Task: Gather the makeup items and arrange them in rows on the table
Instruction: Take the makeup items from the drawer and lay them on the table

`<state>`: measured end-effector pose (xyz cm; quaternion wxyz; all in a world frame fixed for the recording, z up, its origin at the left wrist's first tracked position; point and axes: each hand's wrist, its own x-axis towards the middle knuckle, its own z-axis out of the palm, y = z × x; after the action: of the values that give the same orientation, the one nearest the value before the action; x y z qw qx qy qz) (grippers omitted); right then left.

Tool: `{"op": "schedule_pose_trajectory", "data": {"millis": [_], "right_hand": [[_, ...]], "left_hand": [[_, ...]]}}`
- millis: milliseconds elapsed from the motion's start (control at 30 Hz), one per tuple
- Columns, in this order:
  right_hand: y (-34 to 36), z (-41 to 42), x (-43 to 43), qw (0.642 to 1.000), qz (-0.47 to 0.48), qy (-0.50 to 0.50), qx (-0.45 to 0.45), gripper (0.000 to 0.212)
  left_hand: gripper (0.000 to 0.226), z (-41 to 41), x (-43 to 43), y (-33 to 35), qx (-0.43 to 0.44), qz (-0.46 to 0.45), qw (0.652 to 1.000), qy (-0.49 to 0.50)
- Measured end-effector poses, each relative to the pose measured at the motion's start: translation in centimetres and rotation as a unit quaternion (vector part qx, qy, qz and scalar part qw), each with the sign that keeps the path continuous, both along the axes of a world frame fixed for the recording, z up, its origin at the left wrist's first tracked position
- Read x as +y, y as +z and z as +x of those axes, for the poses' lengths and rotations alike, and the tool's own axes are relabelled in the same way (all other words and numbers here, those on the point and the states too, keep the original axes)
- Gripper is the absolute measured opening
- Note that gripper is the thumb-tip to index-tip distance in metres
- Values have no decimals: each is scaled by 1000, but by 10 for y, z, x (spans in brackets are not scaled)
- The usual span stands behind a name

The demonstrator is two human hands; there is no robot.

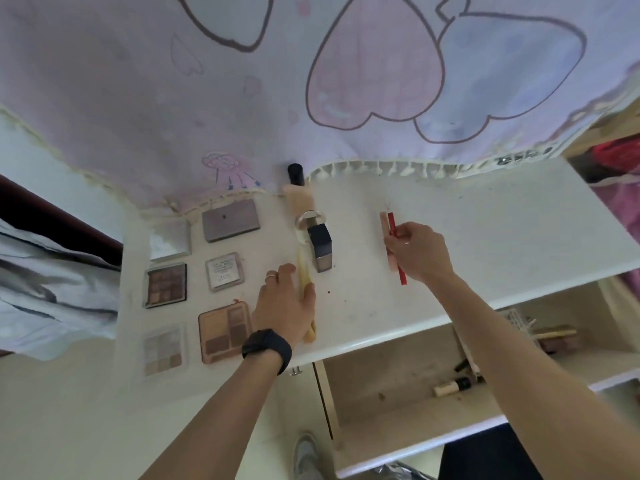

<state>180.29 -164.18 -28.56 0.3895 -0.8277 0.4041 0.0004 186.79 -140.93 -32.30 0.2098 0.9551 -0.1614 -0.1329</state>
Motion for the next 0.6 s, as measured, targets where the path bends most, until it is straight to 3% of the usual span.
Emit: {"op": "schedule_pose_trajectory", "data": {"millis": [233,433,600], "right_hand": [[-6,63,-23,997,-32,27,62,21],[-16,69,-14,982,-168,26,85,64],[-23,70,-10,983,-173,38,54,37]], "left_hand": [[37,16,3,-8,36,-9,999,-12],[36,16,1,-7,59,-1,998,-6],[36,16,-3,-1,66,-5,998,10]]}}
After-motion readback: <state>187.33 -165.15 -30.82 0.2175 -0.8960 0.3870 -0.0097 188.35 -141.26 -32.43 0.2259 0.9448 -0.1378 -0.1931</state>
